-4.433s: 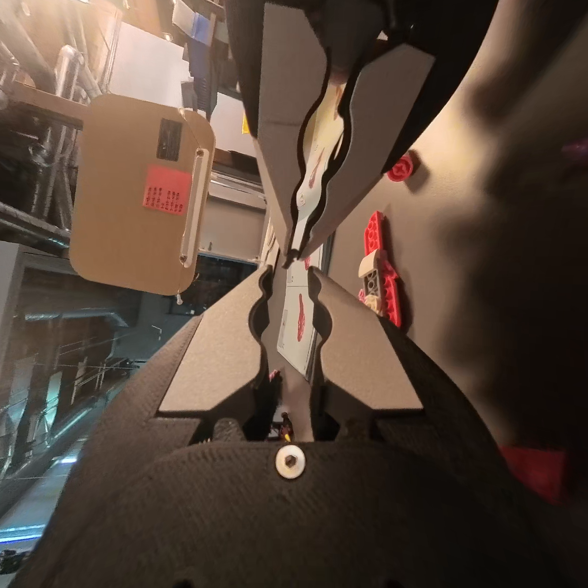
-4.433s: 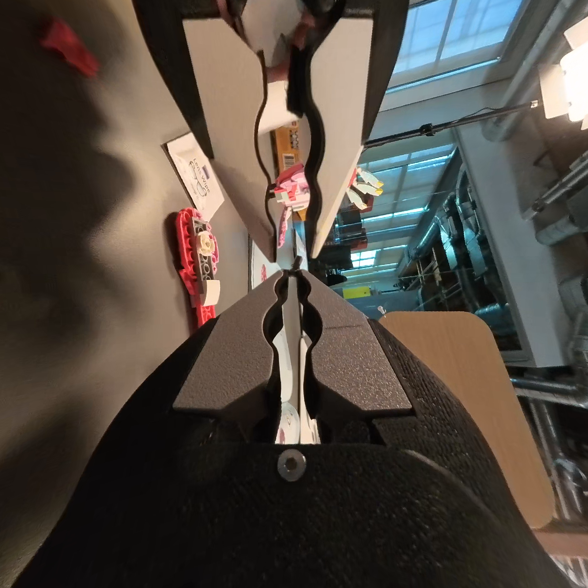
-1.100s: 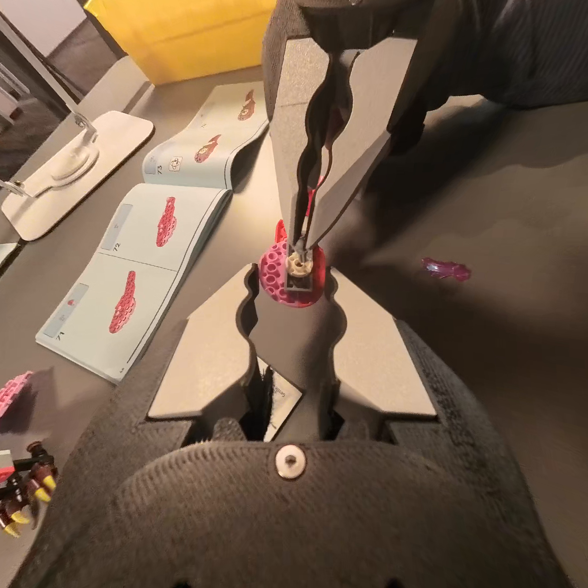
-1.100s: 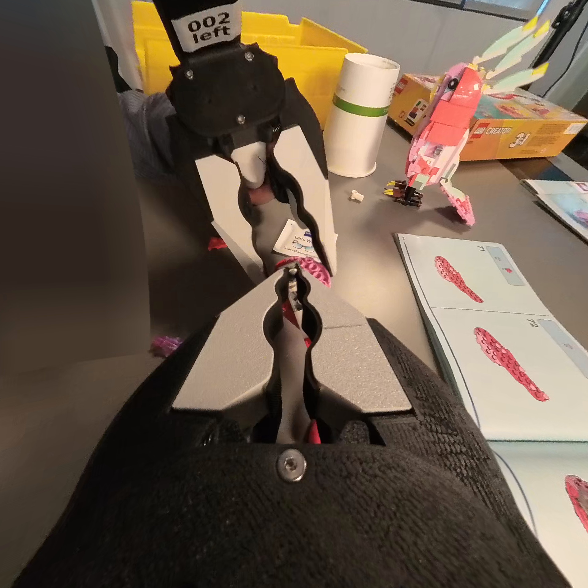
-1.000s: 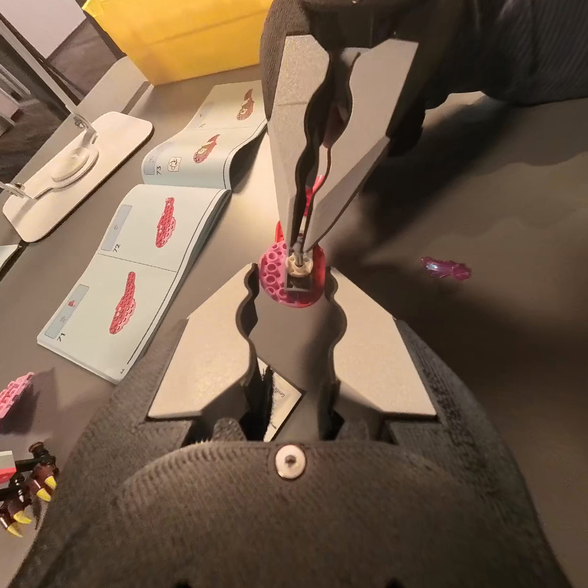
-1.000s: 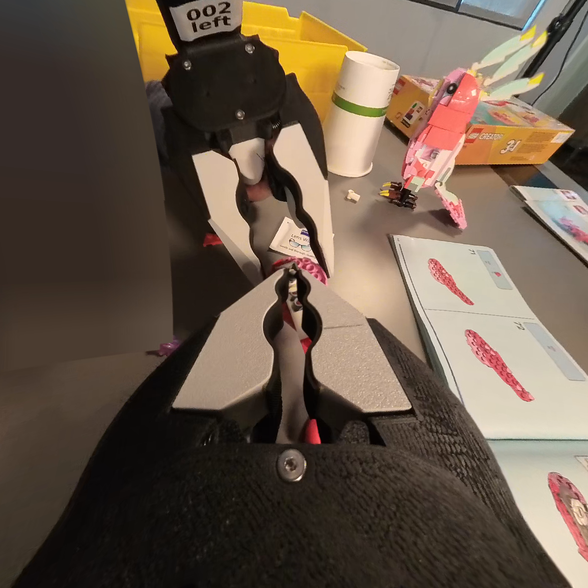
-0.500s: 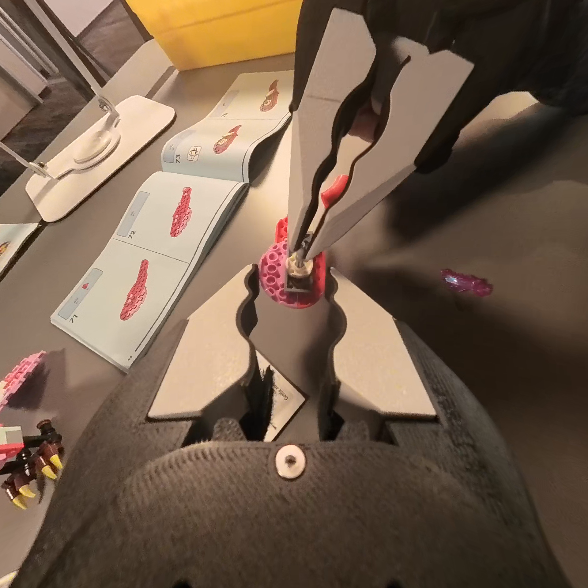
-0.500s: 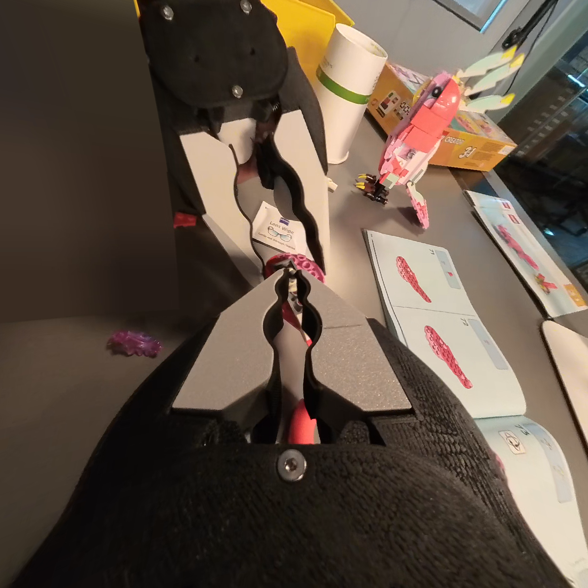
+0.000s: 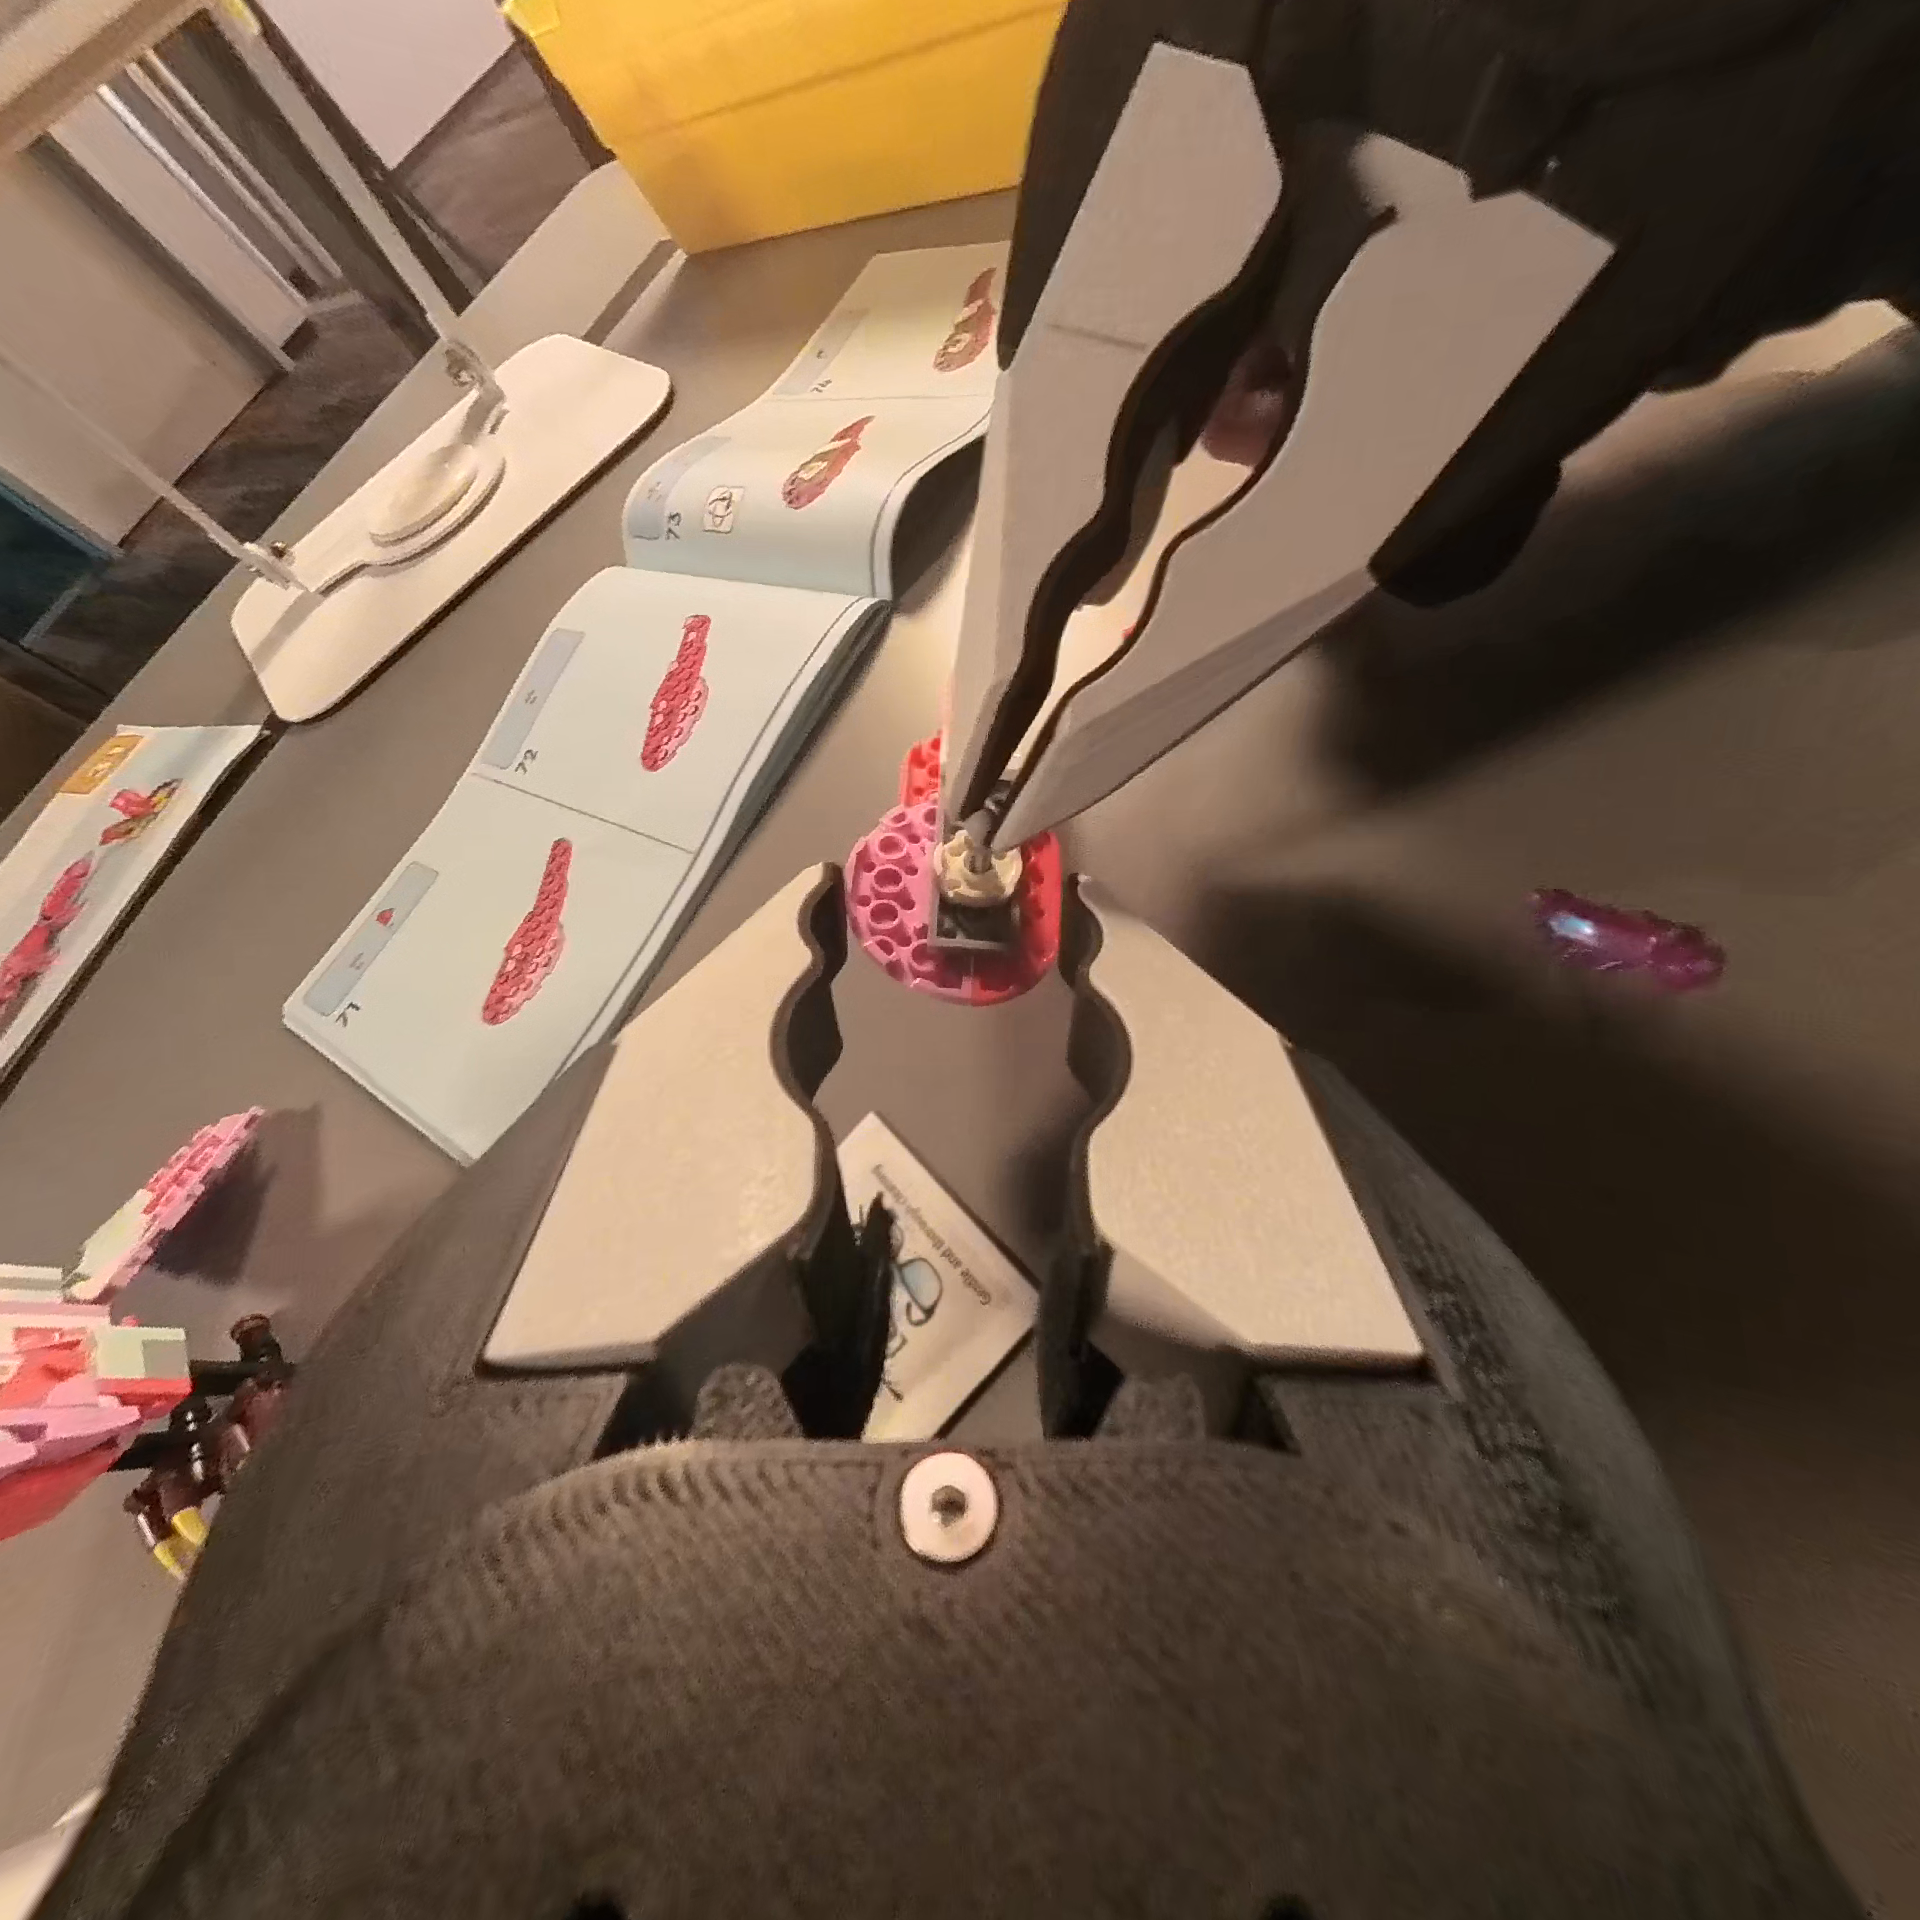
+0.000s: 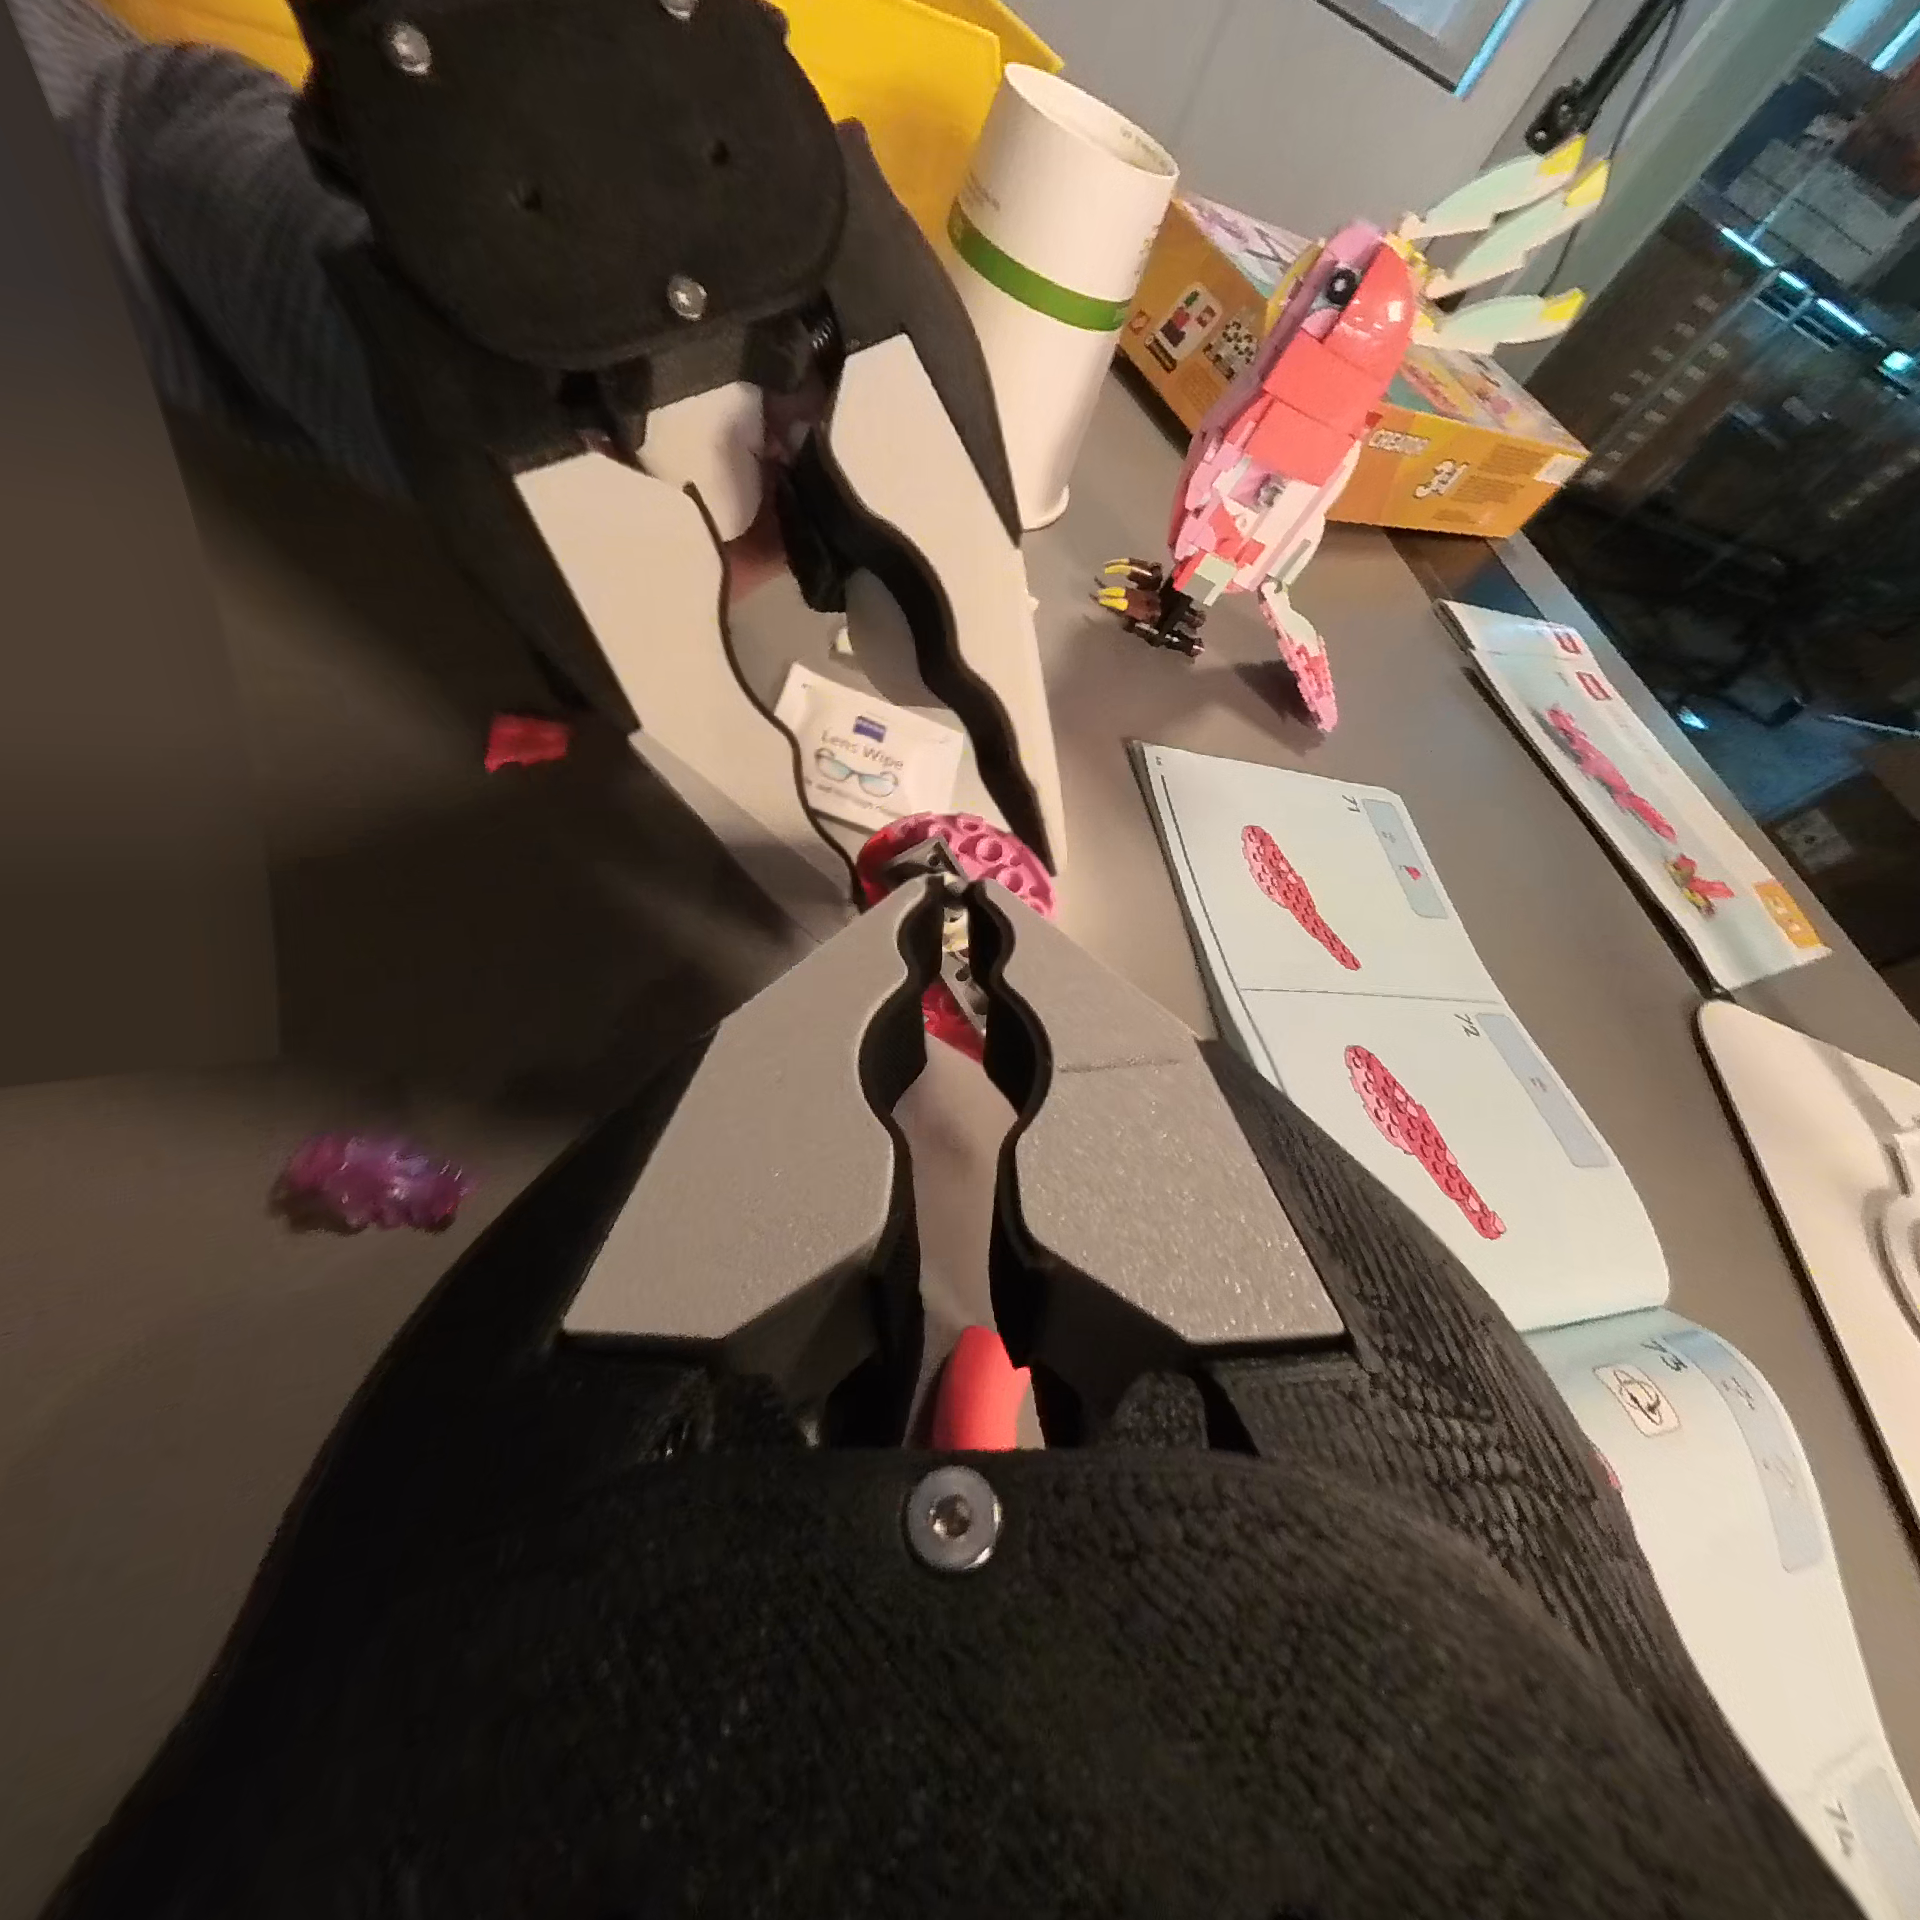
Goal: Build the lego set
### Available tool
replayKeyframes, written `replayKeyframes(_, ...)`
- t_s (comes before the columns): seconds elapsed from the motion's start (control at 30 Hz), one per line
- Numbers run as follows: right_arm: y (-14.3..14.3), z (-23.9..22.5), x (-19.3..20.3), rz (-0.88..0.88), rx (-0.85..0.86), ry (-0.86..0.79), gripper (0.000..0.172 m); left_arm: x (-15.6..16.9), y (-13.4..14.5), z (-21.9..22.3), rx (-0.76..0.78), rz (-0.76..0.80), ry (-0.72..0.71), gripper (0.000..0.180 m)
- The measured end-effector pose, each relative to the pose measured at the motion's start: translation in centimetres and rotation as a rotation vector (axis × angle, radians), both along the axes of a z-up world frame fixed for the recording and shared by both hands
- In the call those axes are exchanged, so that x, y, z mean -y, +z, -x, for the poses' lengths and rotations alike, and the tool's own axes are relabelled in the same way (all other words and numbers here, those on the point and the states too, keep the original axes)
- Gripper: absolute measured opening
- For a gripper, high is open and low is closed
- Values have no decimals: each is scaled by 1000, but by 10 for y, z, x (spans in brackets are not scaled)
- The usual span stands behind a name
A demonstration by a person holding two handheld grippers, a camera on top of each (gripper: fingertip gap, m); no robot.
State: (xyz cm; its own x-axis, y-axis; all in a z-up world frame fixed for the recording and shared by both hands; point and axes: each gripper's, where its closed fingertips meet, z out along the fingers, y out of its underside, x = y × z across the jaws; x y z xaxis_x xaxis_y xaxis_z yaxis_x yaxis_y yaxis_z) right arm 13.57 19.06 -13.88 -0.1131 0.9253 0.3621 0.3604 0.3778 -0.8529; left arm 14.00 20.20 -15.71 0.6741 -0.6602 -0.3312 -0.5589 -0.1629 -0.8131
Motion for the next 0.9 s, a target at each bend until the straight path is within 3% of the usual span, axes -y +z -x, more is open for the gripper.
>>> replayKeyframes(0.13,2,7,-6,1,-30,-73,2,-6,2,7,-2,-22,47,40)
replayKeyframes(0.37,15,9,-13,154,-127,-126,2,-10,16,12,20,-106,95,40)
replayKeyframes(0.53,25,10,-13,33,-177,-157,2,-12,27,14,-5,-202,129,40)
replayKeyframes(0.7,32,10,-8,-225,-193,-160,2,-10,36,12,-69,-302,122,39)
replayKeyframes(0.83,33,8,-12,-243,-195,-175,2,-10,42,13,-84,-352,127,39)
replayKeyframes(0.9,30,8,-13,-258,-179,-175,2,-8,48,12,-64,-379,120,31)
